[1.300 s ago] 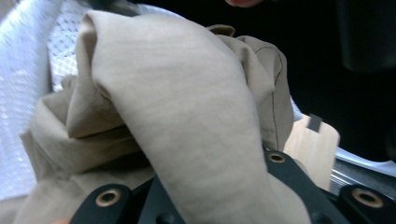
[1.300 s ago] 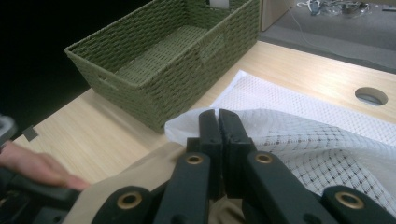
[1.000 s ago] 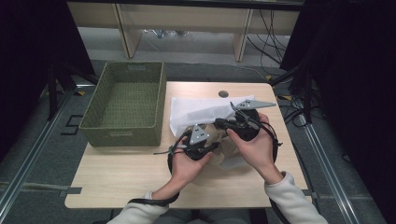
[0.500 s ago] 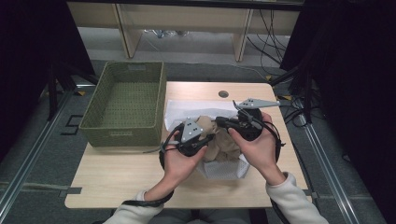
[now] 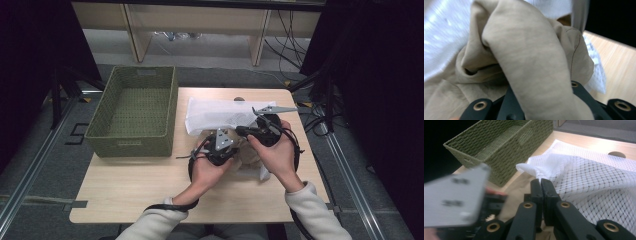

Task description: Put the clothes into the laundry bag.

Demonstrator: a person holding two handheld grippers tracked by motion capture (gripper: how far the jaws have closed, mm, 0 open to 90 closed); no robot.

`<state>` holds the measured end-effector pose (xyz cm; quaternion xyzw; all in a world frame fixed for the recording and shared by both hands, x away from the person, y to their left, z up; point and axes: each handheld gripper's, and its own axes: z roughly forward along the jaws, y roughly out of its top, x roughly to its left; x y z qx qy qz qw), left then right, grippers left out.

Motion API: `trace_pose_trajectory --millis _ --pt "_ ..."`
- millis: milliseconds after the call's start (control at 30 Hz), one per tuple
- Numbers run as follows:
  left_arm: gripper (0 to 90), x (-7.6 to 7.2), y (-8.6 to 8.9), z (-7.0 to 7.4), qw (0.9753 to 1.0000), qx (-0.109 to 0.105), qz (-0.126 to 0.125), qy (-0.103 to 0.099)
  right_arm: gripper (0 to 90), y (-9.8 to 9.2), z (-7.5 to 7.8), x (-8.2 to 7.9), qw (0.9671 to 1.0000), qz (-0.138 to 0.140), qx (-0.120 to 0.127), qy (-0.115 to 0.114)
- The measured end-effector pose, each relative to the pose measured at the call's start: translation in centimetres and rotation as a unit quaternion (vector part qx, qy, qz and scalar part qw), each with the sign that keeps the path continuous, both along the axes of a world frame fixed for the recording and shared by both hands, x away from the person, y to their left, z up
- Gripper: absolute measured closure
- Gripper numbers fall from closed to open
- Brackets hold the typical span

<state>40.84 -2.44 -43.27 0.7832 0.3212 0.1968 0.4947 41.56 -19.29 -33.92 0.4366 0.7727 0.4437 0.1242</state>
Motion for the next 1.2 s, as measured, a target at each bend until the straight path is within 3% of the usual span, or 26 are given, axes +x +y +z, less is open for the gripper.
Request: trace_pose_trajectory --millis 33,67,100,200,233,333,400,467,500,567,633,733,800,833,867,967,1000,1033,1100,1133,1200 --pt "78.7 -0.3 0.3 0.5 1.0 -0.007 0.001 -0.005 90.0 0.2 0.0 -0.1 0.9999 -0.001 0.011 0.006" --pt "78.7 -0.4 0.5 0.8 0.9999 -0.011 0.0 -0.007 89.9 0.3 0.0 -0.2 0.9999 0.003 0.011 0.006" --pt "78.6 -0.7 0.6 1.1 0.9999 -0.014 -0.001 -0.01 89.9 0.3 0.0 -0.1 0.9999 0.009 0.006 -0.008" --pt "78.8 -1.6 1.0 1.9 0.9994 -0.027 -0.006 -0.022 90.0 0.6 0.2 -0.5 0.9999 0.01 0.005 -0.002" --pt "78.9 -2.1 1.2 2.4 0.999 -0.029 -0.007 -0.032 89.9 0.7 0.2 -0.5 0.9997 0.016 0.002 -0.015" --pt "78.9 -3.1 1.7 3.6 0.9982 -0.04 -0.008 -0.045 89.9 0.9 0.9 -1.2 0.9994 0.022 0.01 -0.024" --pt "78.6 -3.5 1.9 4.6 0.9979 -0.034 -0.01 -0.055 90.0 1.1 1.6 -1.9 0.999 0.027 0.019 -0.031" --pt "77.9 -3.4 1.8 5.0 0.998 -0.025 -0.014 -0.057 90.0 1.1 1.9 -2.1 0.9976 0.035 0.026 -0.054" --pt "77.5 -3.1 1.7 5.0 0.998 -0.02 -0.015 -0.058 89.9 1.1 2.0 -2.3 0.998 0.03 0.03 -0.047" --pt "75.2 -2.1 1.2 4.3 0.9989 -0.003 -0.019 -0.043 90.0 0.9 1.7 -1.9 0.998 0.033 0.028 -0.046" --pt "73.4 -0.5 0.4 2.4 0.9988 0.017 -0.016 -0.043 89.9 0.7 1.3 -1.3 0.9987 0.028 0.026 -0.034" --pt "72.1 1.5 -0.6 -0.4 0.999 0.04 -0.015 -0.016 90.0 0.4 0.6 -0.6 0.9994 0.011 0.031 -0.011" --pt "71.9 2.2 -1.1 -1.7 0.999 0.043 -0.012 -0.006 89.9 0.1 0.1 -0.1 0.9996 0.001 0.027 0.002" --pt "71.3 2.5 -1.5 -2.3 0.9996 0.029 -0.001 0.0 90.0 0.0 -0.1 0.1 0.9996 -0.003 0.026 0.008" --pt "70.9 2.6 -1.7 -2.6 0.9993 0.038 -0.006 -0.001 89.9 -0.3 -0.3 0.5 0.9998 -0.001 0.021 0.007" --pt "68.2 2.9 -2.3 -2.9 0.9995 0.031 -0.001 -0.006 89.9 -0.5 -0.4 0.7 0.9996 -0.003 0.026 0.012" --pt "66.6 3.0 -2.3 -2.9 0.999 0.044 -0.009 -0.003 90.0 -0.6 -0.4 0.8 0.9998 -0.008 0.018 0.009" --pt "64.0 2.9 -2.5 -3.0 0.9994 0.033 -0.005 0.0 89.9 -0.7 -0.5 0.8 0.9997 -0.006 0.022 0.012" --pt "55.4 2.6 -2.5 -2.9 0.9986 0.044 -0.028 0.007 90.0 -0.7 -0.5 0.8 0.9995 -0.011 0.024 0.02" --pt "50.7 2.3 -2.6 -2.9 0.9993 0.03 -0.022 0.007 89.9 -0.7 -0.5 0.7 0.9995 -0.017 0.019 0.018" --pt "41.2 1.7 -2.2 -2.5 0.9984 0.038 -0.041 0.01 89.9 -0.8 -0.6 0.8 0.9997 -0.009 0.017 0.016"
